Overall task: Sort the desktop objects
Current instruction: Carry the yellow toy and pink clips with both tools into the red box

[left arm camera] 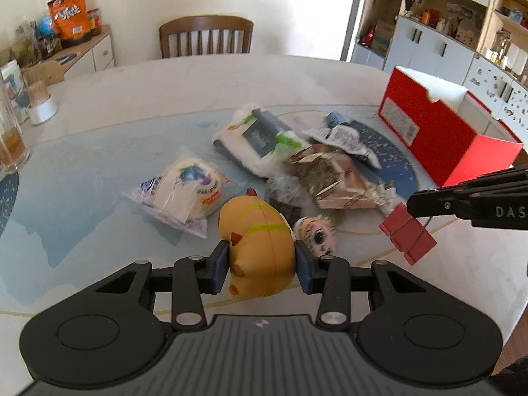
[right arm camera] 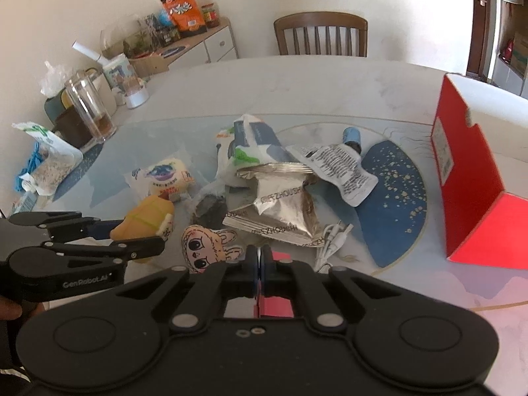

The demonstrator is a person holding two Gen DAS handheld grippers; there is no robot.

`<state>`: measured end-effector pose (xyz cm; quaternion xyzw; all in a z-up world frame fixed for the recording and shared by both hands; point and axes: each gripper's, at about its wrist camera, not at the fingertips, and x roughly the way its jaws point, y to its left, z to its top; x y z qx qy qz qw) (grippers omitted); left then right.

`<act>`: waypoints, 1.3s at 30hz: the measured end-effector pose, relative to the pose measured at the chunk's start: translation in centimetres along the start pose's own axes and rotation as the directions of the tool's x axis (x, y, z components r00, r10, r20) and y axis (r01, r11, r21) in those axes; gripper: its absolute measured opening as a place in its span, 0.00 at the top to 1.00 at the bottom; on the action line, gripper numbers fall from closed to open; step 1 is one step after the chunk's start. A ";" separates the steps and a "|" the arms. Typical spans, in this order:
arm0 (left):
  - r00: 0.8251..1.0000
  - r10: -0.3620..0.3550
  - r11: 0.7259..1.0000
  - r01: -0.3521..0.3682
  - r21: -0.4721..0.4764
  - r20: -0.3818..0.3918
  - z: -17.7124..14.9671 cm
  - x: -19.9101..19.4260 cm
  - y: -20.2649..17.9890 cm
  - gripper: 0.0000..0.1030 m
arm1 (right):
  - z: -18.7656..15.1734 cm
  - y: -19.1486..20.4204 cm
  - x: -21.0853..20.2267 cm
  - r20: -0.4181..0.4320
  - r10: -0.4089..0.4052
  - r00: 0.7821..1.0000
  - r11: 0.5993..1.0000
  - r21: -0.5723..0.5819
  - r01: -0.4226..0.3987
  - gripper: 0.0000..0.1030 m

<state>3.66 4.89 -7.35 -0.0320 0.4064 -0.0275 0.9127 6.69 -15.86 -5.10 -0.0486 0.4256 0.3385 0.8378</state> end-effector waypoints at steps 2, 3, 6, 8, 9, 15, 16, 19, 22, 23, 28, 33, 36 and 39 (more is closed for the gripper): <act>1.000 -0.006 1.000 0.006 0.012 0.011 0.4 -0.6 -0.5 0.61 | 0.2 -0.3 -0.7 0.012 0.000 1.000 1.000 0.007 0.000 0.99; 1.000 -0.010 1.000 0.009 0.017 0.017 0.5 -0.9 -0.8 0.61 | 0.2 -0.5 -1.0 0.018 0.001 1.000 1.000 0.009 -0.001 0.99; 0.999 -0.021 0.999 0.020 0.037 0.037 1.3 -1.7 -1.6 0.61 | 0.6 -1.0 -2.1 0.041 -0.003 0.999 1.000 0.019 0.002 0.99; 0.998 -0.034 0.998 0.031 0.050 0.049 2.0 -2.1 -2.4 0.61 | 0.8 -1.5 -2.9 0.058 -0.004 0.998 1.000 0.028 0.002 0.99; 0.998 -0.038 0.998 0.035 0.057 0.054 2.2 -2.3 -2.7 0.61 | 0.8 -1.7 -3.2 0.063 0.000 0.998 1.000 0.027 -0.002 0.99; 0.993 -0.079 0.992 0.069 0.111 0.090 4.0 -2.9 -5.5 0.61 | 1.3 -3.2 -5.2 0.097 -0.027 0.995 0.999 0.046 0.023 0.99; 0.992 -0.086 0.990 0.075 0.121 0.094 4.4 -2.9 -6.0 0.61 | 1.4 -3.5 -5.5 0.106 -0.032 0.994 0.998 0.050 0.027 0.99; 0.988 -0.108 0.985 0.092 0.144 0.107 5.4 -2.9 -7.6 0.61 | 1.8 -4.7 -6.8 0.138 -0.043 0.989 0.997 0.067 0.034 0.99; 0.984 -0.131 0.979 0.108 0.175 0.124 6.7 -3.0 -9.4 0.61 | 2.3 -6.2 -8.0 0.177 -0.060 0.982 0.995 0.084 0.046 0.99; 0.982 -0.138 0.976 0.112 0.188 0.131 7.1 -3.0 -10.0 0.61 | 2.4 -6.7 -8.4 0.190 -0.066 0.980 0.995 0.090 0.049 0.99; 0.971 -0.177 0.959 0.133 0.249 0.163 9.4 -3.0 -13.6 0.61 | 3.4 -9.5 -10.0 0.230 -0.091 0.969 0.993 0.088 0.072 0.99; 0.961 -0.210 0.942 0.151 0.298 0.179 11.2 -2.2 -17.3 0.61 | 4.3 -12.6 -11.3 0.265 -0.134 0.955 0.989 0.101 0.110 0.99; 0.958 -0.226 0.935 0.163 0.316 0.174 12.2 -1.4 -19.3 0.61 | 5.0 -14.4 -11.6 0.278 -0.150 0.949 0.986 0.106 0.125 0.99; 0.958 -0.234 0.929 0.169 0.331 0.167 13.1 -0.4 -21.1 0.61 | 5.4 -16.1 -11.7 0.282 -0.160 0.946 0.985 0.113 0.133 0.99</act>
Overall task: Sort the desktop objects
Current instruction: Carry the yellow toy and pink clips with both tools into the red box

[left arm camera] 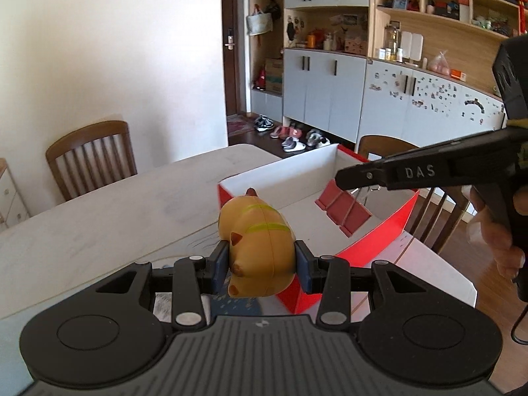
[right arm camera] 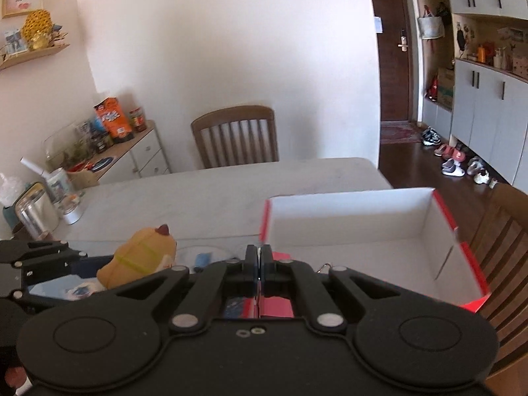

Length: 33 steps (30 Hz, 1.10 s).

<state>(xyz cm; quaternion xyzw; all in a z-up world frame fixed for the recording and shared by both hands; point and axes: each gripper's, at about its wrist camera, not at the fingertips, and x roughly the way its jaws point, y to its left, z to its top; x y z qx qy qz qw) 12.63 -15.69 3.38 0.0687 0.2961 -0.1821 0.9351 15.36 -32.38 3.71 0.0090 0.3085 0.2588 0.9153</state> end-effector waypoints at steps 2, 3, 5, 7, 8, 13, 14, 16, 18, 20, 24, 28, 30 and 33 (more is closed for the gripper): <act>1.000 -0.006 1.000 0.006 0.006 -0.005 0.7 1.0 -0.7 0.61 | 0.3 -1.1 0.3 0.001 -0.008 1.000 1.000 0.004 0.008 0.99; 1.000 -0.008 1.000 0.008 0.009 -0.007 0.9 1.5 -1.0 0.61 | 0.5 -1.8 0.5 -0.001 -0.010 1.000 1.000 0.005 0.010 0.99; 1.000 -0.012 1.000 0.012 0.017 -0.015 1.5 2.7 -1.7 0.61 | 0.9 -2.8 1.0 -0.006 -0.013 1.000 1.000 0.012 0.013 0.99; 0.999 -0.017 1.000 0.018 0.021 -0.027 1.8 3.7 -2.5 0.61 | 1.1 -3.9 1.4 -0.015 -0.017 1.000 1.000 0.017 0.017 0.99; 0.999 -0.018 1.000 0.019 0.023 -0.031 2.0 4.1 -2.8 0.61 | 1.1 -4.5 1.6 -0.019 -0.020 1.000 1.000 0.021 0.020 0.99; 0.997 -0.029 0.999 0.031 0.032 -0.065 2.6 6.7 -3.9 0.61 | 1.2 -6.8 2.7 -0.048 -0.025 0.999 0.999 0.024 0.026 0.99; 0.997 -0.031 0.999 0.034 0.036 -0.074 2.7 7.2 -4.2 0.61 | 1.2 -7.2 2.9 -0.053 -0.026 0.998 0.999 0.026 0.027 0.99; 0.995 -0.032 0.998 0.036 0.041 -0.090 2.8 8.3 -4.5 0.61 | 1.1 -8.0 3.4 -0.064 -0.026 0.998 0.999 0.036 0.029 0.99; 0.993 -0.038 0.998 0.043 0.041 -0.110 3.0 9.5 -5.0 0.61 | 1.1 -8.7 4.0 -0.076 -0.025 0.997 0.999 0.046 0.028 0.99; 0.991 -0.040 0.998 0.047 0.046 -0.130 3.3 10.8 -5.3 0.61 | 1.0 -9.4 4.6 -0.089 -0.029 0.996 0.998 0.054 0.034 0.99; 0.982 -0.046 0.996 0.059 0.062 -0.186 3.7 13.5 -5.8 0.61 | 0.6 -10.7 5.8 -0.122 -0.027 0.992 0.998 0.048 0.033 0.99; 0.968 -0.045 0.994 0.069 0.088 -0.249 3.7 16.2 -6.3 0.61 | 0.0 -12.0 7.2 -0.160 -0.033 0.987 0.997 0.063 0.044 0.99; 0.963 -0.040 0.992 0.069 0.101 -0.268 3.7 17.3 -6.5 0.61 | -0.3 -12.6 7.9 -0.179 -0.034 0.983 0.996 0.072 0.047 0.99; 0.953 -0.038 0.991 0.076 0.114 -0.301 3.7 18.8 -7.0 0.61 | -0.8 -13.4 8.7 -0.203 -0.034 0.979 0.995 0.088 0.053 0.99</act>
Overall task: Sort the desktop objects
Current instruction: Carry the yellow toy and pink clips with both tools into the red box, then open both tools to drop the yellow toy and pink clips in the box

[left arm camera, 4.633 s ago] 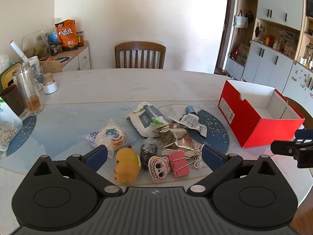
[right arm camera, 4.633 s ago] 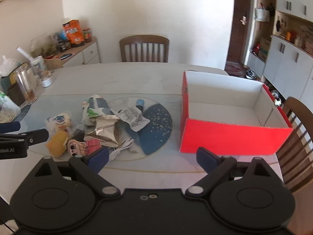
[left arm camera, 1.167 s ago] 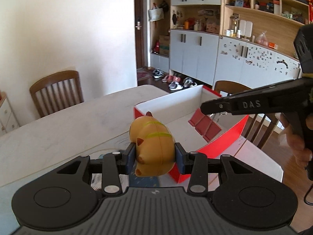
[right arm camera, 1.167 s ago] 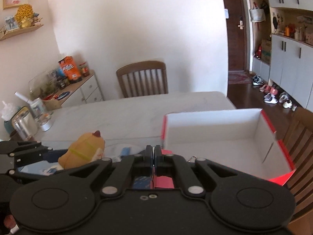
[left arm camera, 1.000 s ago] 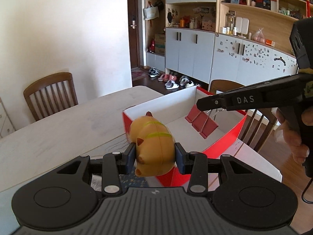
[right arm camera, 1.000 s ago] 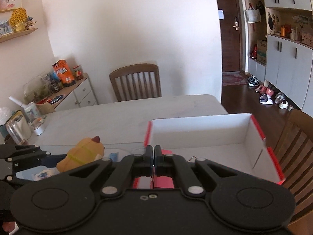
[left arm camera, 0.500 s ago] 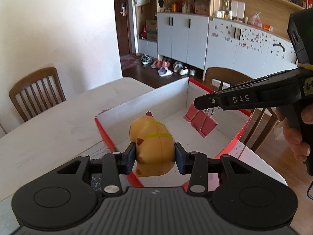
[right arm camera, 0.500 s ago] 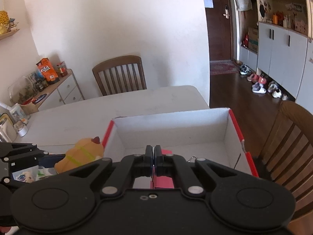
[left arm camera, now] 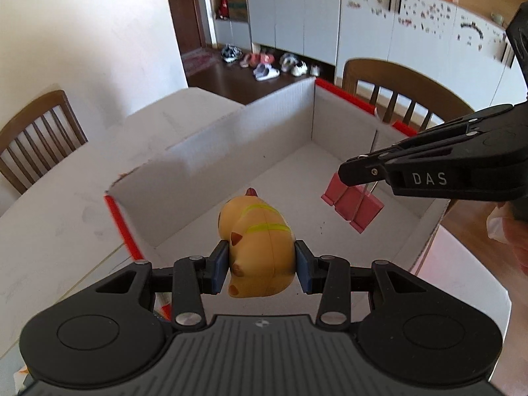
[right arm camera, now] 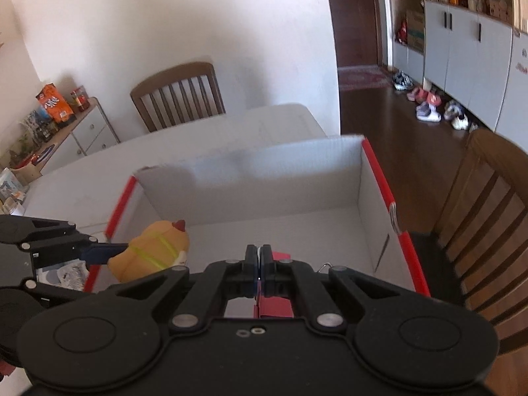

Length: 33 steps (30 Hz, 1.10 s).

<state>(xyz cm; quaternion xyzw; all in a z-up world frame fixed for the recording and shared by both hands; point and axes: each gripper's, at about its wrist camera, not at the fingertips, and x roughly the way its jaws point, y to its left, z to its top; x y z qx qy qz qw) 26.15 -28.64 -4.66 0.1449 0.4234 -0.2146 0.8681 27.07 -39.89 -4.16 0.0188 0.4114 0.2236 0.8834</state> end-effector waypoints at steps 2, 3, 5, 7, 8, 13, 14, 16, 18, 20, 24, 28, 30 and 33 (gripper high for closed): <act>1.000 0.004 1.000 -0.003 0.015 -0.020 0.1 0.8 -0.2 0.61 | -0.1 -0.4 0.5 -0.014 -0.002 1.000 1.000 0.009 0.002 0.99; 1.000 0.004 1.000 -0.004 0.020 -0.030 0.1 1.2 -0.3 0.61 | -0.2 -0.6 0.7 -0.021 -0.001 1.000 1.000 0.011 0.001 0.99; 0.999 0.003 1.000 -0.002 0.019 -0.051 0.0 2.0 -0.3 0.61 | -0.3 -0.9 1.0 -0.031 0.005 1.000 1.000 0.008 -0.005 0.99; 0.997 0.005 1.000 -0.004 0.019 -0.072 -0.2 2.8 -0.3 0.61 | -0.3 -1.2 1.4 -0.042 0.011 0.999 1.000 0.015 -0.010 0.99; 0.997 0.006 1.000 -0.004 0.018 -0.082 -0.3 3.1 -0.3 0.61 | -0.3 -1.5 1.5 -0.049 0.016 0.999 1.000 0.024 -0.015 0.99; 0.991 0.001 1.000 -0.001 0.000 -0.131 -0.7 4.4 -0.1 0.61 | -0.4 -1.9 2.4 -0.076 0.016 0.997 1.000 0.027 -0.014 0.99; 0.990 0.000 1.000 0.000 -0.003 -0.140 -0.6 4.6 -0.1 0.61 | -0.5 -2.0 2.6 -0.081 0.016 0.997 1.000 0.025 -0.014 0.99; 0.987 0.000 1.000 -0.001 -0.003 -0.158 -0.6 4.9 0.0 0.61 | -0.5 -2.2 2.9 -0.090 0.017 0.996 1.000 0.021 -0.016 0.99; 0.984 -0.008 1.000 0.007 -0.006 -0.178 -0.6 5.2 0.1 0.61 | -0.6 -2.3 3.2 -0.098 0.022 0.995 1.000 0.021 -0.020 0.99; 0.978 -0.017 1.000 0.017 -0.002 -0.206 -0.5 5.5 -0.1 0.61 | -0.7 -2.5 3.4 -0.108 0.025 0.994 1.000 0.019 -0.023 0.99; 0.964 -0.012 1.000 0.013 0.004 -0.266 -0.7 6.1 -0.3 0.60 | -0.9 -2.4 3.9 -0.124 0.023 0.992 1.000 0.005 -0.023 0.99; 0.951 -0.003 1.000 0.010 0.019 -0.308 -0.8 6.5 -0.5 0.60 | -1.0 -2.3 4.3 -0.140 0.012 0.990 1.000 -0.007 -0.013 0.99; 0.945 -0.005 1.000 0.009 0.013 -0.327 -0.8 6.6 -0.4 0.60 | -1.0 -2.3 4.4 -0.145 0.007 0.989 1.000 -0.017 -0.010 0.99; 0.938 -0.006 1.000 0.013 0.017 -0.348 -0.4 7.0 -0.4 0.59 | -1.0 -2.3 4.5 -0.155 0.006 0.988 0.999 -0.032 -0.011 0.99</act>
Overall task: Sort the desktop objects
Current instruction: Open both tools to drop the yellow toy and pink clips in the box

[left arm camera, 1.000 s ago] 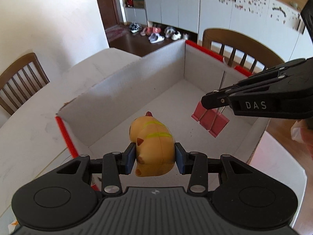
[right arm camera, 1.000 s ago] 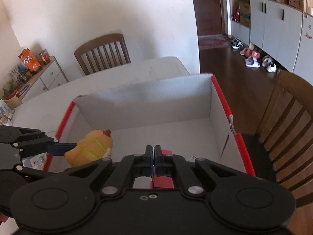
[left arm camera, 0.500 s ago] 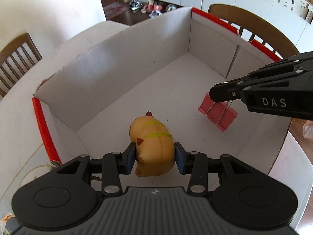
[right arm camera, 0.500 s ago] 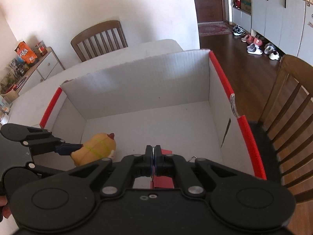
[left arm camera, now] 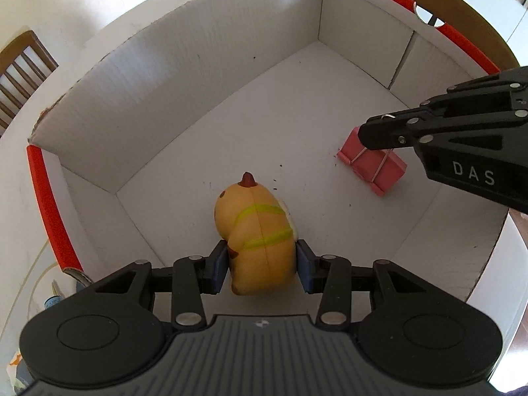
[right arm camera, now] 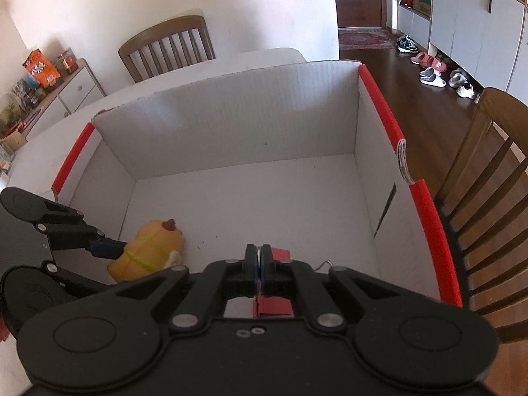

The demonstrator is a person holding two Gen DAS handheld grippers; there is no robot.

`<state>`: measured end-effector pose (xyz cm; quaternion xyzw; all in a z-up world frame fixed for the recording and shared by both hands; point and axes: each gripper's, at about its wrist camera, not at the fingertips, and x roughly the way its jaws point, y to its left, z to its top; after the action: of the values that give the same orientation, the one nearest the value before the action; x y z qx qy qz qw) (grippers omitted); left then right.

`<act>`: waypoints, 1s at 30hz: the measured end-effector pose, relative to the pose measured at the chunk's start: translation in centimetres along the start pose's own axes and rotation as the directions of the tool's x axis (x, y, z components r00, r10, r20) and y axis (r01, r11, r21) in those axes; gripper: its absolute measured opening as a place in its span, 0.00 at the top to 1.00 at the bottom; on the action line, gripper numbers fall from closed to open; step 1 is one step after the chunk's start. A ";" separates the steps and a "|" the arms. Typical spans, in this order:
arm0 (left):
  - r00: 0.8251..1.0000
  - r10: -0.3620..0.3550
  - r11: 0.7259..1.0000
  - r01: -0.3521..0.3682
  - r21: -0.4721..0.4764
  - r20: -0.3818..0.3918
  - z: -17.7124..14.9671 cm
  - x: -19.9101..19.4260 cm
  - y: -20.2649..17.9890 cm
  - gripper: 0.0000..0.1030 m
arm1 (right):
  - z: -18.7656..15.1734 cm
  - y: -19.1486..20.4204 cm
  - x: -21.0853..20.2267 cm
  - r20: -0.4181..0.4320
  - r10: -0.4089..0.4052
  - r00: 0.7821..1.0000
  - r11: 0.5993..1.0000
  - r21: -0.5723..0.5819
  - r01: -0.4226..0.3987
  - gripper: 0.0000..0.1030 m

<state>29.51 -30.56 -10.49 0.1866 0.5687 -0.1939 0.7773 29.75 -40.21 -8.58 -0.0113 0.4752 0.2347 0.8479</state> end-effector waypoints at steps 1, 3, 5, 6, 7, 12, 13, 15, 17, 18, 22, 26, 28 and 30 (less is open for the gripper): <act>1.000 -0.006 1.000 0.006 0.001 -0.009 0.0 0.1 0.0 0.59 | 0.0 0.0 0.0 -0.002 -0.003 1.000 1.000 -0.003 0.003 0.98; 1.000 -0.016 1.000 0.016 0.001 -0.015 0.0 0.0 -0.1 0.59 | 0.0 -0.1 0.2 -0.010 -0.010 1.000 1.000 -0.001 0.010 0.98; 1.000 -0.025 1.000 0.025 -0.002 -0.009 -0.1 -0.2 0.0 0.59 | 0.0 -0.3 0.3 -0.016 -0.012 1.000 1.000 0.002 0.012 0.97; 1.000 -0.030 1.000 0.030 -0.004 -0.006 -0.2 -0.3 0.0 0.58 | 0.0 -0.3 0.2 -0.017 -0.016 1.000 1.000 0.001 0.016 0.96; 0.999 -0.034 0.999 0.034 -0.005 0.002 -0.3 -0.5 0.1 0.58 | 0.0 -0.4 0.2 -0.017 -0.019 1.000 1.000 0.000 0.019 0.91; 0.999 -0.031 0.999 0.032 -0.009 0.034 -0.6 -1.3 0.1 0.53 | -0.2 -0.6 -0.2 -0.016 -0.032 0.999 0.999 -0.001 0.032 0.73; 0.998 -0.033 0.999 0.033 -0.011 0.044 -0.7 -1.6 0.2 0.52 | -0.2 -0.7 -0.4 -0.014 -0.036 0.999 0.999 -0.003 0.036 0.67; 0.997 -0.038 0.999 0.039 -0.019 0.064 -0.9 -2.2 0.1 0.52 | -0.2 -0.7 -0.9 -0.007 -0.038 0.999 0.999 -0.003 0.038 0.62; 0.995 -0.044 0.998 0.047 -0.029 0.086 -1.1 -2.9 0.2 0.52 | -0.2 -0.6 -1.4 0.000 -0.039 0.999 0.999 -0.015 0.039 0.59; 0.994 -0.047 0.998 0.051 -0.034 0.096 -1.0 -3.1 0.4 0.50 | -0.2 -0.5 -1.8 0.006 -0.040 0.999 0.999 -0.025 0.040 0.58; 0.988 -0.054 0.997 0.062 -0.053 0.147 -1.1 -4.8 0.6 0.43 | 0.0 -0.2 -2.9 0.024 -0.028 0.999 0.999 -0.043 0.029 0.54; 0.978 -0.055 0.994 0.073 -0.083 0.199 -1.8 -6.2 1.3 0.39 | -0.1 0.1 -4.2 0.038 -0.014 0.999 0.998 -0.066 0.016 0.52; 0.975 -0.055 0.992 0.079 -0.103 0.216 -2.2 -6.6 2.1 0.39 | -0.1 0.4 -4.7 0.043 -0.006 0.999 0.997 -0.075 0.009 0.52; 0.972 -0.050 0.990 0.079 -0.118 0.231 -2.7 -6.9 1.9 0.39 | -0.2 0.6 -5.2 0.048 0.003 0.999 0.997 -0.081 0.001 0.52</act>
<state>26.35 -26.97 -4.52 0.0950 0.4928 -0.2028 0.8408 27.09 -41.75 -4.31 -0.0399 0.4448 0.2545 0.8578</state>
